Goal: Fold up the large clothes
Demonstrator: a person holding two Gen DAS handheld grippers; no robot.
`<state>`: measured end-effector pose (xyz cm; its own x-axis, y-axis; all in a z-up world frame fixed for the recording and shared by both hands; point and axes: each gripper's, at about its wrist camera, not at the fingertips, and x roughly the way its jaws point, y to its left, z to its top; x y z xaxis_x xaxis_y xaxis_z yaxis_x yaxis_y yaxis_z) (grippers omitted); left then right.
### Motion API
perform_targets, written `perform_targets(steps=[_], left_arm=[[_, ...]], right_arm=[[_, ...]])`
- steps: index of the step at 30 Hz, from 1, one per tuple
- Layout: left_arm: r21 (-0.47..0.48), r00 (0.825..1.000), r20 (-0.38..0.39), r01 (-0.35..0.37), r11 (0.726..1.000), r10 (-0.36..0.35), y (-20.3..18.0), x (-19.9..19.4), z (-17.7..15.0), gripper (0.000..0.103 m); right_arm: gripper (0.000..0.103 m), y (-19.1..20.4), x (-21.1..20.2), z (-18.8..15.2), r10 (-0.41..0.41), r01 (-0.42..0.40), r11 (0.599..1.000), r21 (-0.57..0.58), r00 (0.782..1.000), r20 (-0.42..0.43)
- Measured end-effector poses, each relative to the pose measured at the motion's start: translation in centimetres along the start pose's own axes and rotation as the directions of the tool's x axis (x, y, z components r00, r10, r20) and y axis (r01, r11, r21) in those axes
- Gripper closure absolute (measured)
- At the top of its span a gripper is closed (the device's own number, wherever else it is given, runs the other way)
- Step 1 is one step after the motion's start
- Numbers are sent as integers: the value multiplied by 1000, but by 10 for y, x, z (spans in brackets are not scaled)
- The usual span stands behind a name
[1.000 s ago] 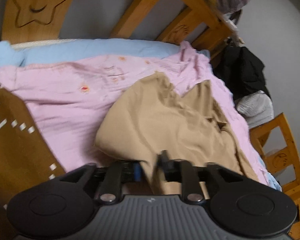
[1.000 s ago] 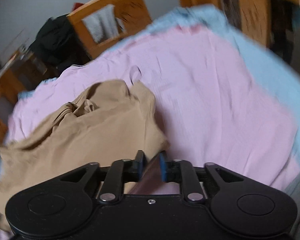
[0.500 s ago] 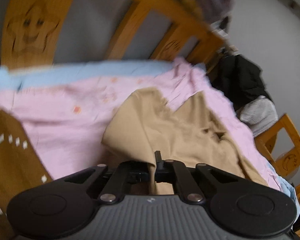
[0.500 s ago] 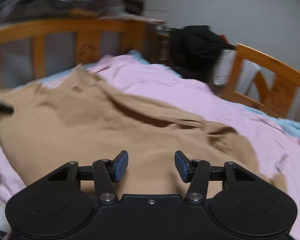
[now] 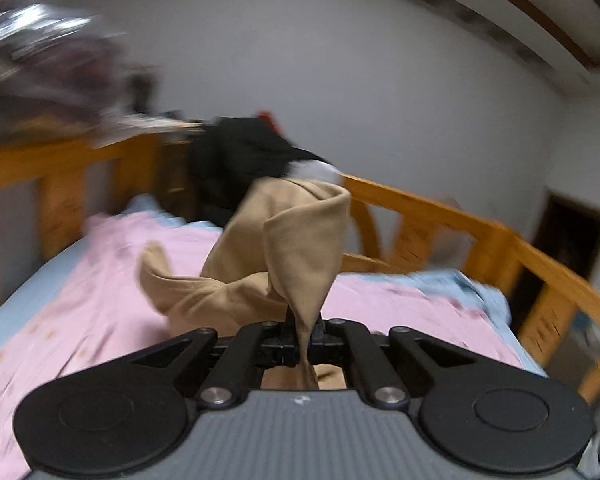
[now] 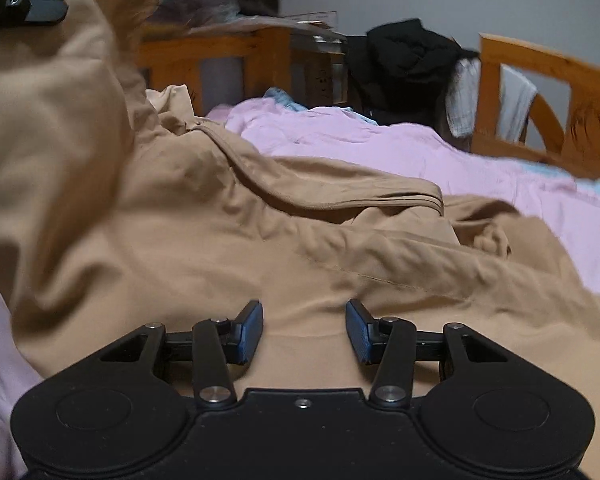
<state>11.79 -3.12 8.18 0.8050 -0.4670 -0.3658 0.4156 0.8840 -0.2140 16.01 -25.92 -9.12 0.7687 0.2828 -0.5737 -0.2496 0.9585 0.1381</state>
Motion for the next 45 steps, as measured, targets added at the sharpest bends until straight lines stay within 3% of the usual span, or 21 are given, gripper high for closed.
perform_targets(steps=[3,5,7,9,11,13,15,18,20,22,27,29,31,34,36,42,43,45], left_arm=[[119,997,-55,53,992,-47,-28,15,6,102],[170,993,-106,75,983,-58,-45,31,7,102],[198,987,-150,95,976,-65,-60,42,4,102],[223,981,-178,112,968,-73,-74,53,1,102],[247,975,-203,142,959,-92,-88,62,-4,102],[269,968,-224,176,947,-116,-103,66,-12,102],[297,960,-245,206,932,-135,-117,69,-23,102],[333,947,-283,243,911,-149,-134,71,-40,102],[364,943,-302,252,897,-142,-142,72,-49,102],[367,941,-312,247,897,-132,-147,75,-54,102],[309,933,-338,232,922,-122,-143,86,-55,102],[301,933,-338,228,926,-120,-141,86,-54,102],[300,934,-337,222,928,-114,-140,86,-54,102],[309,933,-345,219,925,-106,-142,87,-55,102],[320,934,-342,216,922,-101,-143,87,-55,102],[359,938,-330,229,905,-106,-151,85,-57,102],[364,935,-333,243,899,-118,-151,84,-58,102],[386,929,-342,275,881,-140,-154,81,-61,102]], right_arm=[[58,-27,-25,17,-31,32,982,188,1000,-4],[57,-54,-45,32,-29,35,939,341,999,-23],[57,-84,-66,40,51,-37,864,502,999,-15],[49,-111,-86,43,153,-139,774,618,988,30],[31,-131,-100,44,241,-225,686,692,968,75],[19,-144,-105,41,336,-308,584,751,934,122],[17,-151,-102,36,386,-355,496,793,908,164],[16,-157,-94,28,406,-365,397,842,893,195],[16,-161,-95,25,410,-369,354,859,887,212],[16,-163,-96,21,406,-365,343,865,888,214],[16,-173,-113,4,362,-281,354,892,921,147],[16,-178,-121,-6,338,-272,324,906,928,157],[16,-181,-124,-18,330,-286,249,925,923,197],[11,-182,-124,-36,310,-342,68,937,900,306],[8,-180,-119,-42,308,-354,-16,935,888,342],[9,-168,-92,-29,385,-303,3,953,880,279],[14,-168,-90,-25,385,-304,26,952,882,271],[25,-173,-85,-8,361,-291,139,947,905,225]])
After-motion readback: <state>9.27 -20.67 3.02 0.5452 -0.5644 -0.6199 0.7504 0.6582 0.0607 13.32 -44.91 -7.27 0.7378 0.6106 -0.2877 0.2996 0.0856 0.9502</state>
